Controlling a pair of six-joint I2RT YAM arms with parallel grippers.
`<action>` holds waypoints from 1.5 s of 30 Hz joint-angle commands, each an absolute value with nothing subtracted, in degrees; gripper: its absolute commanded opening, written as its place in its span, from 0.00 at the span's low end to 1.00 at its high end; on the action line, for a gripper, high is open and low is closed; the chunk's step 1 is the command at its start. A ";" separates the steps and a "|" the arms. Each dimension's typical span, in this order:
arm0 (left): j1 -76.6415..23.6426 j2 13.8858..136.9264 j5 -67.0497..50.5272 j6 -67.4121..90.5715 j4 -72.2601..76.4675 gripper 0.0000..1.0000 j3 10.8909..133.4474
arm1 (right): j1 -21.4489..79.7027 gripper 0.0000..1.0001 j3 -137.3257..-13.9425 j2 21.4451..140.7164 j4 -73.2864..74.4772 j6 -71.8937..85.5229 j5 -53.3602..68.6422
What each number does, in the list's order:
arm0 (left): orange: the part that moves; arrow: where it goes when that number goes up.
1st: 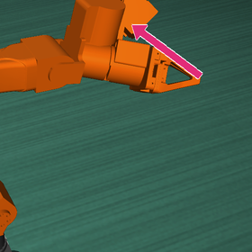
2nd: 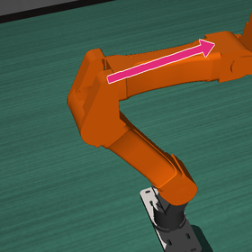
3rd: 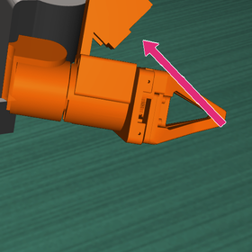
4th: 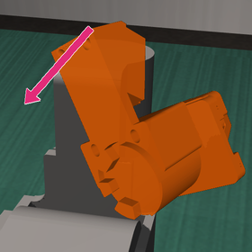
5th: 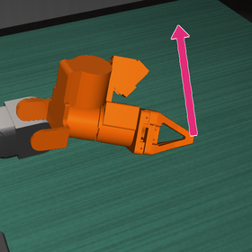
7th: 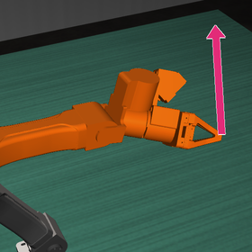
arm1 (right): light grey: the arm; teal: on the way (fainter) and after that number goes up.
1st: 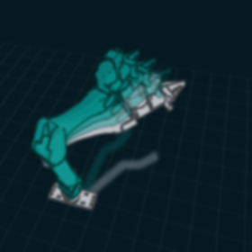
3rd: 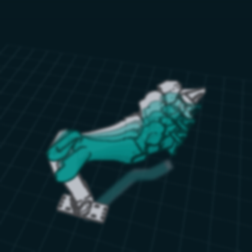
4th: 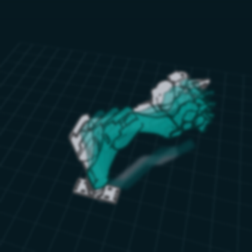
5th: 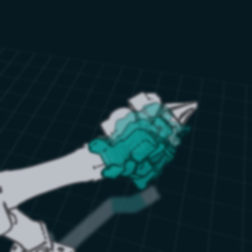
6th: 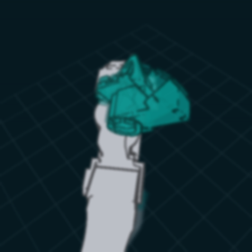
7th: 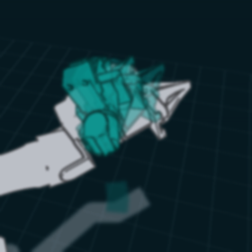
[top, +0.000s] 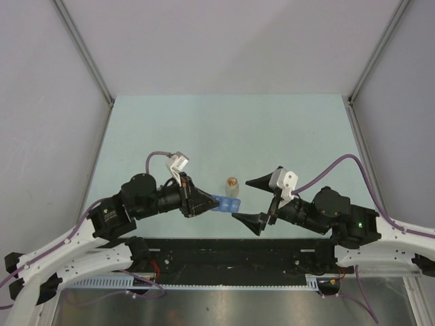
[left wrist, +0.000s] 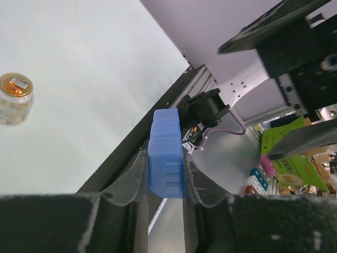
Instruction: Sort the pills into containers
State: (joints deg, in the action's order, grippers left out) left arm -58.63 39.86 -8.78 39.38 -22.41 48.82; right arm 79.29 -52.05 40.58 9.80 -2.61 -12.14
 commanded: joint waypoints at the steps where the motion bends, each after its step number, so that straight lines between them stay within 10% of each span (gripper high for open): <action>1: -58.36 38.93 -10.09 41.66 -20.92 0.00 48.78 | 82.86 1.00 -53.79 42.27 17.66 -6.76 -16.69; 17: -58.36 42.98 -18.72 39.73 -20.92 0.00 50.80 | 92.72 0.99 -53.88 49.04 19.68 -22.49 -34.98; 45: -58.27 42.19 -19.60 39.37 -21.09 0.00 52.12 | 92.20 0.61 -53.79 50.01 24.44 -19.95 -27.16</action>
State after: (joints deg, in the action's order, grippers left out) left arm -58.43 43.07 -18.44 39.92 -22.41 49.76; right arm 92.33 -52.25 50.13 25.52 -20.05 -27.51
